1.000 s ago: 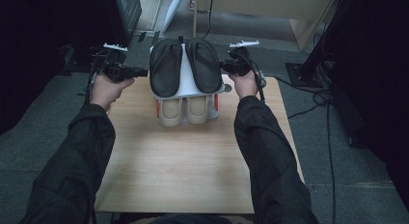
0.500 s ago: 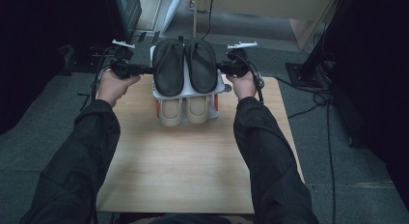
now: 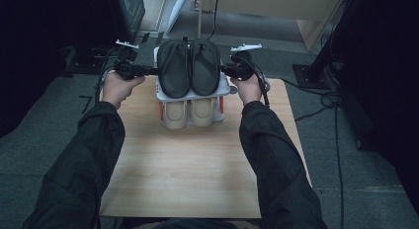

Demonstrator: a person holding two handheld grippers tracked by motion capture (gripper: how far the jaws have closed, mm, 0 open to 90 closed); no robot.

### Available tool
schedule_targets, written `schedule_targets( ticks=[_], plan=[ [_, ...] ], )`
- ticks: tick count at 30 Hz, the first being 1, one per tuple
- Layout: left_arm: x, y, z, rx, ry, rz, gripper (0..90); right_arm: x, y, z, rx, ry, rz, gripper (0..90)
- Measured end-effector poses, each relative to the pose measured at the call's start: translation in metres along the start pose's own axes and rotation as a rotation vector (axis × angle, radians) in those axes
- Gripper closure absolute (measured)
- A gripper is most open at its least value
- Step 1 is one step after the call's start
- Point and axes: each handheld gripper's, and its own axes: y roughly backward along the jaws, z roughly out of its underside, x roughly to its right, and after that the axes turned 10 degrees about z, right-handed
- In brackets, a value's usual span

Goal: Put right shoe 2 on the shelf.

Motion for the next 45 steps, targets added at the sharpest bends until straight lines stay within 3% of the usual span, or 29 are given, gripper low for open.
schedule_targets(
  ticks=[4,10,16,27,45],
  plan=[
    [0.002,0.004,-0.001,0.015,-0.003,-0.001,62.1,0.002,0.005,0.003,0.002,0.01,0.0,70.7],
    [0.004,0.012,0.001,-0.006,-0.016,-0.007,58.2,0.011,0.016,0.014,0.005,-0.006,-0.018,69.2],
    [0.008,0.02,0.012,-0.009,-0.016,-0.009,57.1,0.02,0.03,0.029,0.023,-0.011,-0.03,66.8],
    [0.015,0.031,0.051,0.007,-0.025,-0.004,52.6,0.031,0.053,0.071,0.038,-0.007,-0.071,61.2],
    [0.027,0.015,0.115,-0.005,-0.022,0.026,43.3,0.017,0.062,0.131,0.023,0.026,-0.14,53.8]
  ],
)
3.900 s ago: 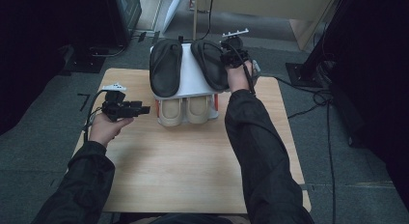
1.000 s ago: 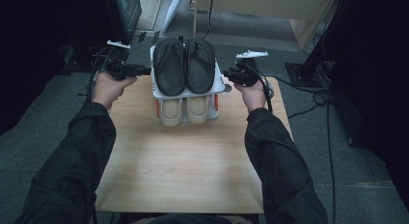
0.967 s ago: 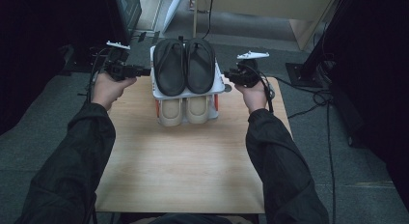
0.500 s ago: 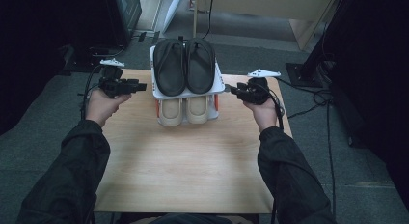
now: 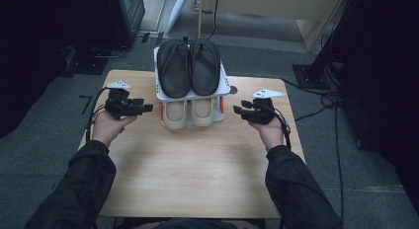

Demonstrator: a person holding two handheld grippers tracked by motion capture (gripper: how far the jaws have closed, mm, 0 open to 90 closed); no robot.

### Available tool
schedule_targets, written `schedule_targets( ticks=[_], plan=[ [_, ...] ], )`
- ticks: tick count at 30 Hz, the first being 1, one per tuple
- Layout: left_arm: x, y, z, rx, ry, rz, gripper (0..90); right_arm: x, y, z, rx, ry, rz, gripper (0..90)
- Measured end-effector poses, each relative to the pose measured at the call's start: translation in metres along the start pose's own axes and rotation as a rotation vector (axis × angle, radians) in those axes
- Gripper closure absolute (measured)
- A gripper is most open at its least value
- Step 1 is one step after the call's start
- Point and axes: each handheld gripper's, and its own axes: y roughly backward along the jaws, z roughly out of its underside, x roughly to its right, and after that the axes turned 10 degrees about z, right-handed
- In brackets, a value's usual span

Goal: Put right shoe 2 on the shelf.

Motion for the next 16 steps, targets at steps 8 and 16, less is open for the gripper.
schedule_targets(
  ticks=[8,16],
  plan=[
    [0.002,-0.005,0.014,-0.018,-0.009,-0.007,42.6,0.001,-0.006,0.027,-0.022,-0.037,-0.026,52.9],
    [0.0,-0.008,0.022,-0.026,0.006,-0.007,42.4,0.002,-0.01,0.036,-0.019,-0.066,-0.045,48.8]
  ],
)
